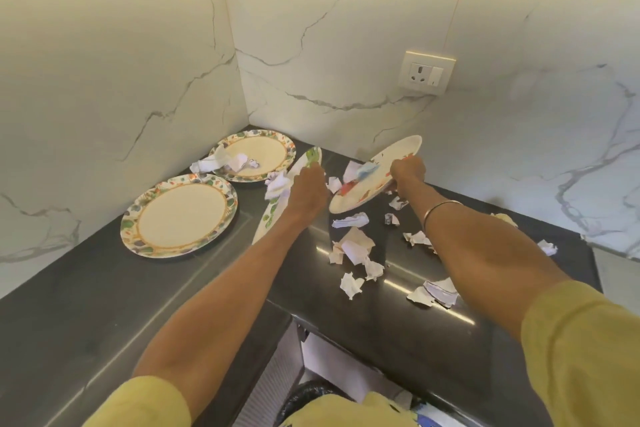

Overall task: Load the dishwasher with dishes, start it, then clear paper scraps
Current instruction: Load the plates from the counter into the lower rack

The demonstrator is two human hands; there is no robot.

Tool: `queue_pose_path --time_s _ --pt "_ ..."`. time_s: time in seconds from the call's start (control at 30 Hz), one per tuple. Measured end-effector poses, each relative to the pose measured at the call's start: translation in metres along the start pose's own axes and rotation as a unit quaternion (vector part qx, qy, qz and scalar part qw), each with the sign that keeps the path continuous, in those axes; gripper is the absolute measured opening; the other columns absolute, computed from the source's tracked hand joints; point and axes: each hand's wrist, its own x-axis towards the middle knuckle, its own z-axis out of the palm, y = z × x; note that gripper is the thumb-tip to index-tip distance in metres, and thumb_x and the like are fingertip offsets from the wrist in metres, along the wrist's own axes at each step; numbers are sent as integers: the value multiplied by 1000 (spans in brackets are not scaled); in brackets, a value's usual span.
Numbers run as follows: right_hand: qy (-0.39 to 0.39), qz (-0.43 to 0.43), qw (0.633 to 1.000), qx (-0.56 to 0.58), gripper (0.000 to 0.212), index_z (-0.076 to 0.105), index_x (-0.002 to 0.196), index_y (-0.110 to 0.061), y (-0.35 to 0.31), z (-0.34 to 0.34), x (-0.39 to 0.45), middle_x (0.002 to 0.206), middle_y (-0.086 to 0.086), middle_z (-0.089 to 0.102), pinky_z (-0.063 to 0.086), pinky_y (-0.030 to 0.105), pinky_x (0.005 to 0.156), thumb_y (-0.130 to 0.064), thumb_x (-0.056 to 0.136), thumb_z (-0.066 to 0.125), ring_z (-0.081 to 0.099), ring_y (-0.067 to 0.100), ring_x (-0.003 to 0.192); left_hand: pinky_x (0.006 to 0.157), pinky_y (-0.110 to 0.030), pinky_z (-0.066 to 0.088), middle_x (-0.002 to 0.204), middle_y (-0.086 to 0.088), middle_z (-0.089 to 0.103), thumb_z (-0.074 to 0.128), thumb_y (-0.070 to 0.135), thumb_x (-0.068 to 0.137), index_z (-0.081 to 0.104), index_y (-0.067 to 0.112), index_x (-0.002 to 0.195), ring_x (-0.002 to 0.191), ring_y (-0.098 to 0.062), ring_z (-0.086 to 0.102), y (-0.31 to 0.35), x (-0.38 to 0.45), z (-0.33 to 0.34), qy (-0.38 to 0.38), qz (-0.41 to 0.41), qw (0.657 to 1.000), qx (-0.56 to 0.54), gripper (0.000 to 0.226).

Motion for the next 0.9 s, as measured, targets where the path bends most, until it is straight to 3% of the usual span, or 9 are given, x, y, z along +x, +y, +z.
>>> queue_pose_path --time_s 0.13,0.27,0.43,0.6,0.9 --pt "46 -98 986 -129 31 59 124 0 -14 -27 -27 123 18 64 56 40 88 -9 94 58 64 33 109 71 -35 48 104 -23 68 45 1 96 56 -7 116 96 -38 67 8 3 -15 27 32 998 -46 25" --pt "93 -149 971 -164 32 54 127 2 -23 -61 -62 127 19 61 51 40 89 -16 101 46 60 35 114 76 -38 57 104 -20 69 52 5 97 57 -5 117 89 -35 71 15 -5 -27 58 91 992 -66 24" --pt "160 -146 965 -147 31 55 123 1 -22 -98 -98 123 19 62 53 40 83 -19 103 42 63 35 110 75 -50 59 105 -22 68 46 7 101 60 -4 109 87 -40 69 34 -29 -39 105 161 975 -113 20" --pt "195 -146 958 -148 29 55 125 -1 -7 -131 -134 124 18 63 53 46 89 -16 101 49 64 36 110 72 -48 59 94 -18 69 33 25 106 58 2 113 81 -35 69 54 -49 -51 118 123 958 -229 35" --pt "210 -169 944 -191 33 50 130 1 31 -185 -195 127 20 59 50 44 92 -18 104 43 60 37 114 69 -48 55 83 -16 66 33 24 105 58 0 99 77 -36 64 95 -99 -52 112 142 936 -302 35"
